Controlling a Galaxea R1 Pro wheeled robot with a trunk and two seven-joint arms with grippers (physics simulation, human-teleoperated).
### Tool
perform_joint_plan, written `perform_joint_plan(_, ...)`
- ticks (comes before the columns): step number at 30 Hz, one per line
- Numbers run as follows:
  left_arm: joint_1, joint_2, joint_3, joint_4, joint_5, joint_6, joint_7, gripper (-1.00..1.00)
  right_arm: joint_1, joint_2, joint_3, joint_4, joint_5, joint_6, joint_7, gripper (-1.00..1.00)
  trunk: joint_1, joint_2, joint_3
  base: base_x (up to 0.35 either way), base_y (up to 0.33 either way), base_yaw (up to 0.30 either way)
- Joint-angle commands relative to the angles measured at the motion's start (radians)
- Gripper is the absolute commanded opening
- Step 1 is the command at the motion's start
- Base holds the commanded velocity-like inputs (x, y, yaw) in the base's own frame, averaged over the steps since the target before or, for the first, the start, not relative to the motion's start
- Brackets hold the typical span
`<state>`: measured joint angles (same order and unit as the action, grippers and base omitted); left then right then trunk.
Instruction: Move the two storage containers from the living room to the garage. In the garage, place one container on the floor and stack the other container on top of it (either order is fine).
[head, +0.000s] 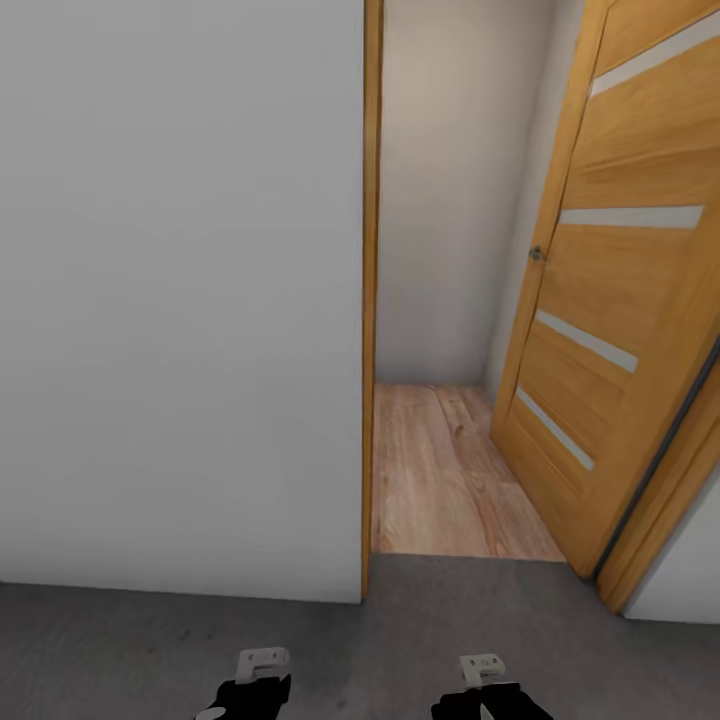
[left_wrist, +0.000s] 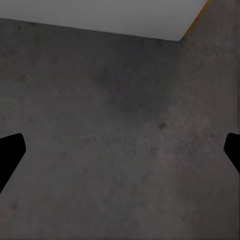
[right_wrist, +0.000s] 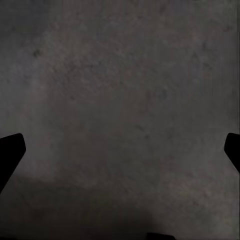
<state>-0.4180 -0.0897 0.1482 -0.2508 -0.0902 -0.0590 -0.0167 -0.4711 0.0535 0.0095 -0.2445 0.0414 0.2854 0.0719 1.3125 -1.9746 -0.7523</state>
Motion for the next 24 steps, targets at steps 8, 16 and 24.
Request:
perform_joint_plan(8,-0.001,-0.001,0.008,0.001,-0.01,-0.005,-0.002,1.0,0.0,-0.003,0.0,-0.002,0.002,0.006,0.003,1.0,0.0,0.0,-0.001,0.13,-0.308,0.115)
perform_joint_plan(16,-0.001,-0.001,0.008,0.001,-0.01,-0.005,-0.002,1.0,0.0,-0.002,0.0,-0.002,0.004,0.006,0.003,1.0,0.0,0.0,-0.001,0.167,-0.309,0.081)
perform_joint_plan(24,-0.001,-0.001,0.008,0.001,-0.01,-0.005,-0.002,1.0,0.0,-0.003,0.0,-0.002,0.004,0.006,0.003,1.0,0.0,0.0,-0.001,0.184,-0.304,0.1)
